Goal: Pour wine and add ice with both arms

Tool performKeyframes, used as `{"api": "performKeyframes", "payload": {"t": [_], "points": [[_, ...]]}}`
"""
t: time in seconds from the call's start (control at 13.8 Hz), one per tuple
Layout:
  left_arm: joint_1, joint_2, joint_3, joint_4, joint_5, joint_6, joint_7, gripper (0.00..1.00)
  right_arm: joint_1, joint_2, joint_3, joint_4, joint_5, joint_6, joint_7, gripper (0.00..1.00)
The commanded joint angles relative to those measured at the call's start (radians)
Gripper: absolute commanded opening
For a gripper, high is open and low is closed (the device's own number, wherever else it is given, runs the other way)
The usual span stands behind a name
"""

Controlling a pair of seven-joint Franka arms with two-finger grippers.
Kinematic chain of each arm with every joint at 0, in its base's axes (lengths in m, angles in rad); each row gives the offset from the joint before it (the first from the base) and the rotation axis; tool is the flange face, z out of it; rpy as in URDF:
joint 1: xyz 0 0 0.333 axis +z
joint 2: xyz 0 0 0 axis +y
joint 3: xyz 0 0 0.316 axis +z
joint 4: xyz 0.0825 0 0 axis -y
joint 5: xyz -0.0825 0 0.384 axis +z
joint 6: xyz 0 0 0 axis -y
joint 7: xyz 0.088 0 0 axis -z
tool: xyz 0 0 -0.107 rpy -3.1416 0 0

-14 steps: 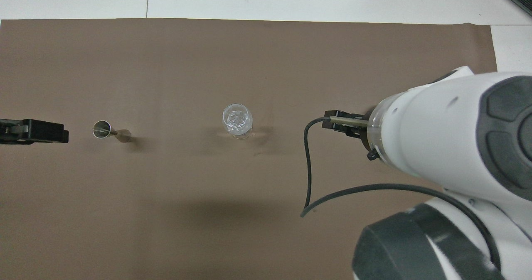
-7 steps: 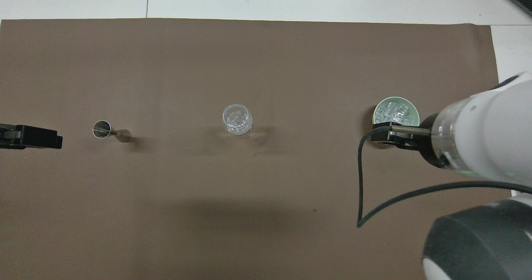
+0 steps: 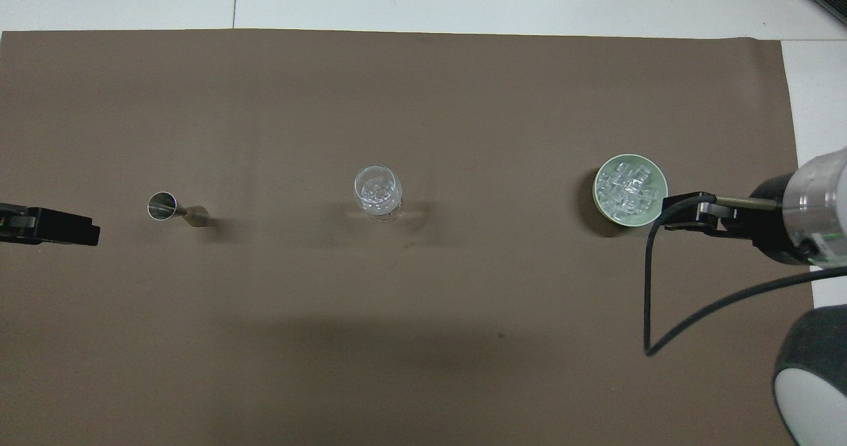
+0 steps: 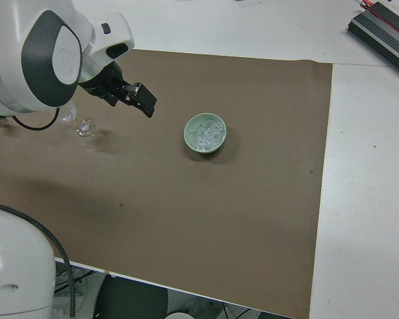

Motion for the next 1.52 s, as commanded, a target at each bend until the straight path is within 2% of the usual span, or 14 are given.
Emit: {"api": "performKeyframes", "payload": {"t": [0.0,0.22,0.36,0.65,0.8,1.45], "points": [[0.015,-0.014,0.000,-0.002,-0.003,-0.011,0.020,1.00,-0.081,0.009,-0.004,0.016,0.050,0.005,-0.115,1.00],[0.013,-0.020,0.015,0.012,-0.003,-0.010,0.020,1.00,-0.066,0.063,-0.075,0.103,0.054,-0.021,-0.235,1.00],[0.013,-0.020,0.017,0.014,-0.005,-0.007,0.020,1.00,-0.067,0.080,-0.080,0.143,0.074,-0.056,-0.247,1.00],[0.013,-0.020,0.017,0.014,-0.005,-0.008,0.018,1.00,-0.063,0.100,-0.078,0.155,0.079,-0.067,-0.247,1.00],[0.013,-0.020,0.017,0.014,-0.005,-0.008,0.020,1.00,-0.061,0.139,-0.081,0.215,0.079,-0.104,-0.247,1.00],[0.013,-0.020,0.017,0.014,-0.005,-0.008,0.018,1.00,-0.063,0.124,-0.070,0.202,0.057,-0.134,-0.309,1.00]]}}
